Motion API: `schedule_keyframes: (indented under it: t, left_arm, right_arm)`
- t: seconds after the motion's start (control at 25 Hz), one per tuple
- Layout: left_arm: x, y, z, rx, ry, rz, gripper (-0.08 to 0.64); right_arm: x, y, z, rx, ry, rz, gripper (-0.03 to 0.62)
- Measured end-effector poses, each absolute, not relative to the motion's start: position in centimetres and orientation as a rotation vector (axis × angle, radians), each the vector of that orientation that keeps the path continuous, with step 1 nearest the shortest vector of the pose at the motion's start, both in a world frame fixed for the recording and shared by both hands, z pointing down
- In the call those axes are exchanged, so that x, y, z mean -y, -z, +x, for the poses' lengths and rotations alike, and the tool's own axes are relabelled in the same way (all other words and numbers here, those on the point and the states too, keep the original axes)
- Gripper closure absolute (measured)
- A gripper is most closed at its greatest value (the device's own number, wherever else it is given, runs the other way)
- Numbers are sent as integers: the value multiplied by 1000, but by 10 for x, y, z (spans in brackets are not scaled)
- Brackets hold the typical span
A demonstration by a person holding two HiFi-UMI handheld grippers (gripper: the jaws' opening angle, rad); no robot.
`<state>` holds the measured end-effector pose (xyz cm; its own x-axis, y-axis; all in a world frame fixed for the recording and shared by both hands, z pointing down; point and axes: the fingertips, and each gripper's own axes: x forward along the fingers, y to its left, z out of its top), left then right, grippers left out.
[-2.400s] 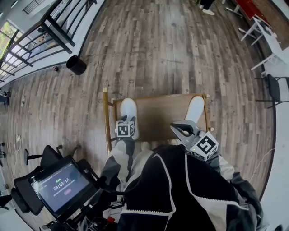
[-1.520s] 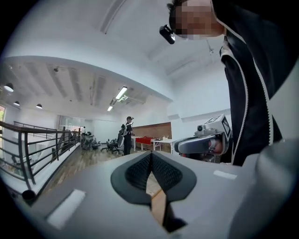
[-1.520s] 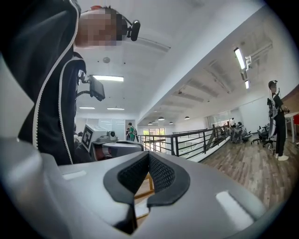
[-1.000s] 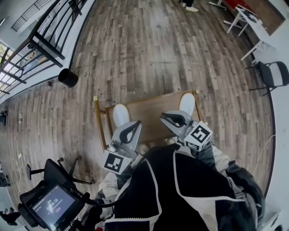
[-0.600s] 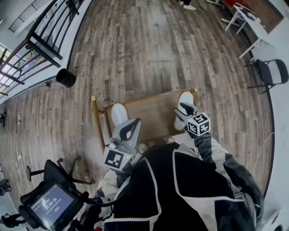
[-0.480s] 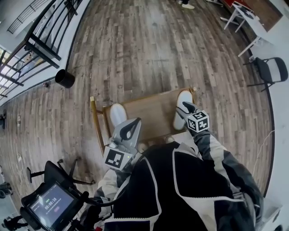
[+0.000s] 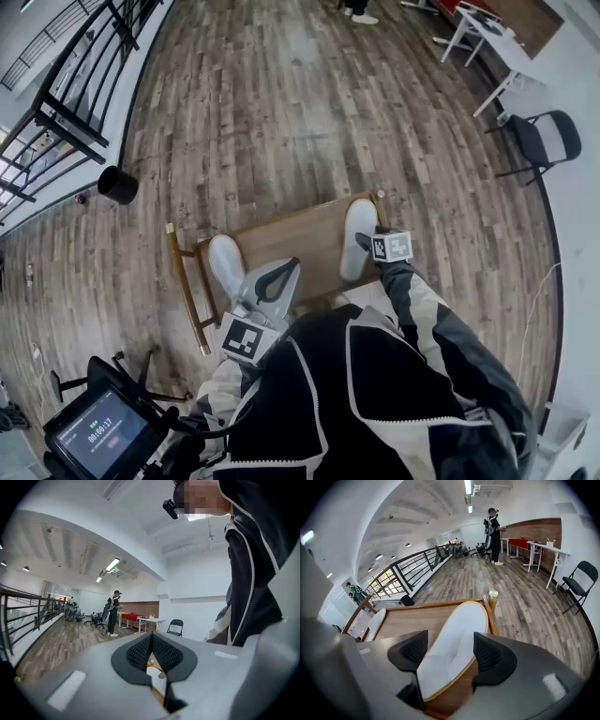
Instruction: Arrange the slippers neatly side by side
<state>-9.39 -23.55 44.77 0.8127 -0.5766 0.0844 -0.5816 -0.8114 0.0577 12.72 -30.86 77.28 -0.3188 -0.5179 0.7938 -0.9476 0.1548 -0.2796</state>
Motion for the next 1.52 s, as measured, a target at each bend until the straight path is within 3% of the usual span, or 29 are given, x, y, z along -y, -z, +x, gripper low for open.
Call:
schedule_keyframes:
  t: [0.36,0.4,0.48,0.72,1.04,1.52]
  left_arm:
    - [246,-447,-79,934,-106,2920,541]
    - [246,-447,-78,934,-109,2923,541]
    - [247,-448,-77,940,-118,2918,541]
    - [250,-449,-79,958,-113,2901,541]
    - [253,-446,-80,971,-98,2903,541]
    - [257,-443,-105,1061,3,2868,541]
  right_arm:
    - [317,-803,126,1783,-1194,1369,304]
    - [317,-805,129,1755,-1176,1374,356]
    - [314,-808,133,1717,-1155,1369,561]
    - [312,-800,129,1771,-1168,1363,563]
    - [319,-736,97,2060,-944,1305,563]
    - [282,-503,10,2731,-402,1206,565]
